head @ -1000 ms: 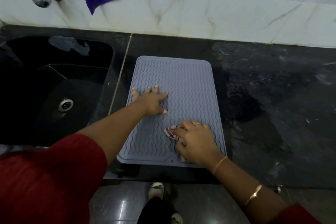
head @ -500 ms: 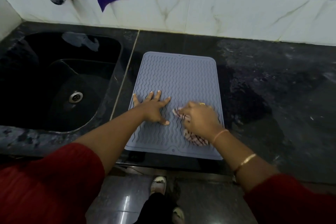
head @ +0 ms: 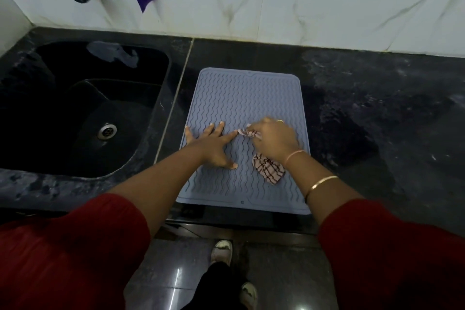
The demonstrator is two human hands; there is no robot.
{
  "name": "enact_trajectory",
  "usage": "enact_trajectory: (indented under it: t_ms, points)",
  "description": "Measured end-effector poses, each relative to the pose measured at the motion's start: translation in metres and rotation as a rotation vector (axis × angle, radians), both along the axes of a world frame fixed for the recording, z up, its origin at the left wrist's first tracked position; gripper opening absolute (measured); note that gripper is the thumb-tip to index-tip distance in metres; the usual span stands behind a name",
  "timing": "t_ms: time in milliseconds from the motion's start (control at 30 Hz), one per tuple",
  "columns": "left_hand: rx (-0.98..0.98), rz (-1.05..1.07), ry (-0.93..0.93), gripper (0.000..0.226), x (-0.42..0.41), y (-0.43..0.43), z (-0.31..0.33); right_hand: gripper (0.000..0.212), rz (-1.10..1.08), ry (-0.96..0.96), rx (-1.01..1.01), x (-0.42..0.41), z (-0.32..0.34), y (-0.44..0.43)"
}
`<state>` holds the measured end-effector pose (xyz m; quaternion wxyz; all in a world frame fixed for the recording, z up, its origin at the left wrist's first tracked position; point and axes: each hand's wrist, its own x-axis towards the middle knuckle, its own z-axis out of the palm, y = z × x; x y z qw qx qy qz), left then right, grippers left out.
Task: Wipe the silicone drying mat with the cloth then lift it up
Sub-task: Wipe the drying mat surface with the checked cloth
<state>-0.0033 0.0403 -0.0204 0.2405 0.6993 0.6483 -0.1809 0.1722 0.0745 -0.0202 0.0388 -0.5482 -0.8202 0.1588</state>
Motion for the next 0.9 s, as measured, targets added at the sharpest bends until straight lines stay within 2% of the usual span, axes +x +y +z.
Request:
enact_trajectory:
  t_ms: [67, 167, 300, 367, 433, 500, 600, 800, 900]
  points:
    - [0.004, -0.011, 0.011, 0.098, 0.0, -0.001, 0.0, 0.036, 0.057, -0.067, 0.005, -0.003, -0.002, -0.016]
    - [0.013, -0.026, 0.014, 0.098, -0.002, -0.003, 0.0, 0.032, 0.177, 0.014, -0.025, 0.011, -0.002, -0.049]
    - [0.013, -0.018, 0.027, 0.097, 0.0, -0.005, 0.002, 0.027, 0.327, 0.015, -0.208, 0.028, 0.006, -0.069]
    - [0.014, -0.01, 0.027, 0.096, 0.002, -0.008, 0.002, 0.024, 0.308, 0.081, -0.28, 0.027, 0.014, -0.058]
    - [0.017, 0.006, 0.023, 0.096, 0.004, -0.011, 0.002, 0.026, 0.203, 0.119, -0.153, 0.023, 0.011, -0.035]
    - [0.015, 0.021, 0.025, 0.095, 0.005, -0.013, 0.002, 0.035, 0.093, 0.007, 0.031, 0.021, 0.004, -0.014]
    - [0.017, 0.021, 0.052, 0.093, 0.008, -0.016, 0.003, 0.037, 0.05, -0.06, 0.04, 0.022, -0.006, -0.011]
    - [0.014, 0.014, 0.056, 0.092, 0.008, -0.019, 0.005, 0.027, 0.322, 0.019, -0.111, 0.048, 0.004, -0.075]
    - [0.01, 0.021, 0.056, 0.092, 0.009, -0.021, 0.005, 0.026, 0.445, -0.078, -0.251, 0.055, 0.015, -0.088]
